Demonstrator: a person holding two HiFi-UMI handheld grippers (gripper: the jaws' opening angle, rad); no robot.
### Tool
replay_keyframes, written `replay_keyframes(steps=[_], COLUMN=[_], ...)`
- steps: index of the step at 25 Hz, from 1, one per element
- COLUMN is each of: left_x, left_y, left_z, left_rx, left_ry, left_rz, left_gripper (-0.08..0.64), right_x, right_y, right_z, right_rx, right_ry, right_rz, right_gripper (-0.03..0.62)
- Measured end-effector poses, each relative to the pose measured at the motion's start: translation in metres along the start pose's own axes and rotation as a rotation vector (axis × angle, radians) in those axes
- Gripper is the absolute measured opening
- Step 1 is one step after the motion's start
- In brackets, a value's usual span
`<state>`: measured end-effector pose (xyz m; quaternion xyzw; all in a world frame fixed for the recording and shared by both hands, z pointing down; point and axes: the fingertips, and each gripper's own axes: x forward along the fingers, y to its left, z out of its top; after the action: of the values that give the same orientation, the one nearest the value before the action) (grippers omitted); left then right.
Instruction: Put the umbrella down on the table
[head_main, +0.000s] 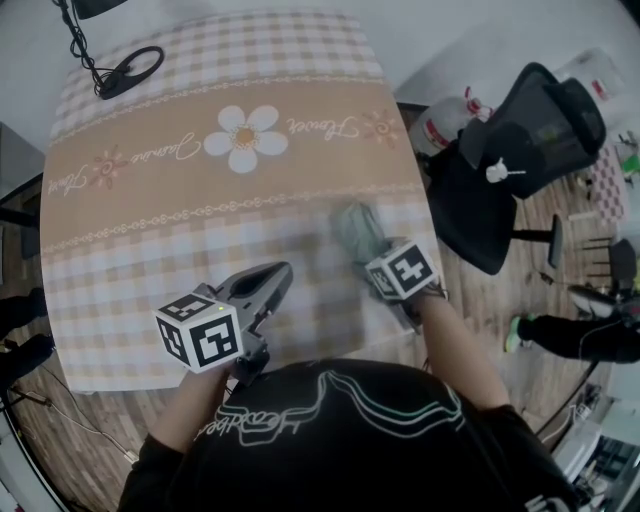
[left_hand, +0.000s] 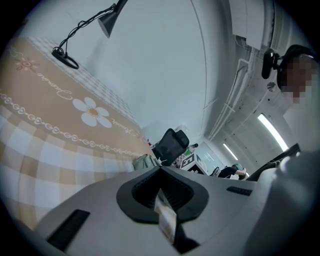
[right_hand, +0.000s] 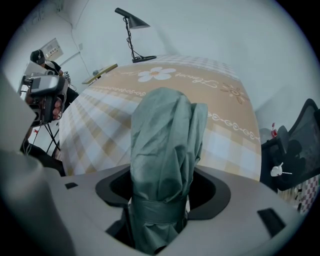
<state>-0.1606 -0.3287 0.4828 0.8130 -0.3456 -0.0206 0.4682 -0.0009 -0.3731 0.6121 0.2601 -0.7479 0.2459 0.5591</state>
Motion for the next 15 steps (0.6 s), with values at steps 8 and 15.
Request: replay_keyframes(steps=[8, 15], left_x=[-0.001, -0.013], left_y=[-0.015, -0.031], left_z=[-0.006, -0.017], left_rx=[0.016, 0.030], left_ry=[-0.005, -0.020], left_rz=[-0.011, 0.018], left_gripper=[-0.003, -0.003], right_x=[-0.002, -0.029], right_y=[-0.001, -0.001], right_z=[0.001, 0.002], right_rx=[0.045, 0.141], right_ry=[-0.044, -0.198], right_rz=[-0.012, -0.022], right_gripper=[0.303, 0.329])
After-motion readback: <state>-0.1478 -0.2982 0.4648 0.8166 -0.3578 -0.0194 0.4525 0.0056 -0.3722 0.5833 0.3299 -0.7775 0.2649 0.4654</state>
